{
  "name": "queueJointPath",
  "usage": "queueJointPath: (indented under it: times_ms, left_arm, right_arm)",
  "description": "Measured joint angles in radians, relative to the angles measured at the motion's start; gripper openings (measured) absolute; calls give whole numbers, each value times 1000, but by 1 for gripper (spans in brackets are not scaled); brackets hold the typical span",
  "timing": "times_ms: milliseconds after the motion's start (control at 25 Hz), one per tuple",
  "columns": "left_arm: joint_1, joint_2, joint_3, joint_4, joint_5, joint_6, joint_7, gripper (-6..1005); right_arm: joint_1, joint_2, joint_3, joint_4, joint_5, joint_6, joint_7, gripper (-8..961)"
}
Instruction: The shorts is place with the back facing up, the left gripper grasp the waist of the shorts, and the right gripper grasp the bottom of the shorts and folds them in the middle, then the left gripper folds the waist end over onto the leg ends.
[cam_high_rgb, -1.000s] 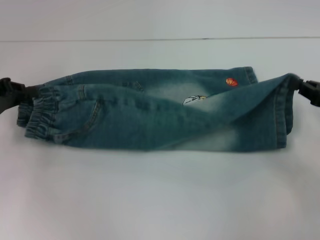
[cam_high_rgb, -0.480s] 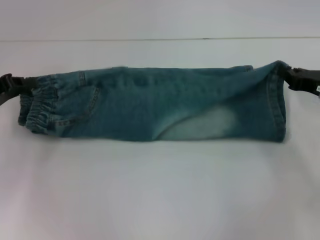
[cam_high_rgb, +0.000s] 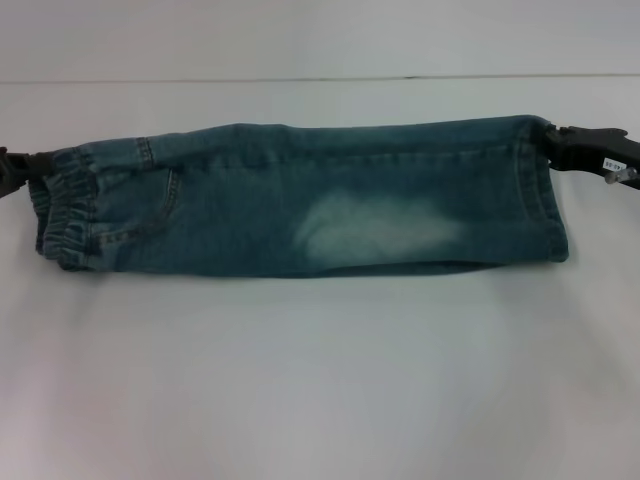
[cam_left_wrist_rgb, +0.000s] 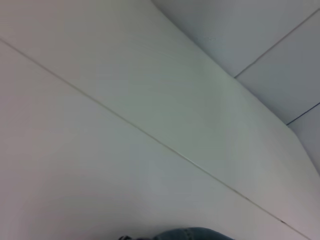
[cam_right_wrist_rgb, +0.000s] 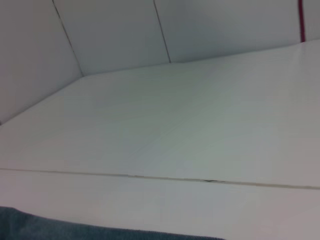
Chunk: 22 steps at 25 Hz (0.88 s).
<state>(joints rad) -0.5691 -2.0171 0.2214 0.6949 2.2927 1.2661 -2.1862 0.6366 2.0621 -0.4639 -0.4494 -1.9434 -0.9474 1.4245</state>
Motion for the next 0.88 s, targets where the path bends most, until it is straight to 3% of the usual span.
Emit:
queueJointPath:
  times_ms: [600,880]
  left_arm:
    - [4,-1,2,-18,-20,-28,82,81]
    - [15,-24,2,-25,-86,-61,172,83]
  right_arm:
    - [61,11,-24,7,2,98,-11,26]
    - [59,23,-44,24,26,135,-22,53]
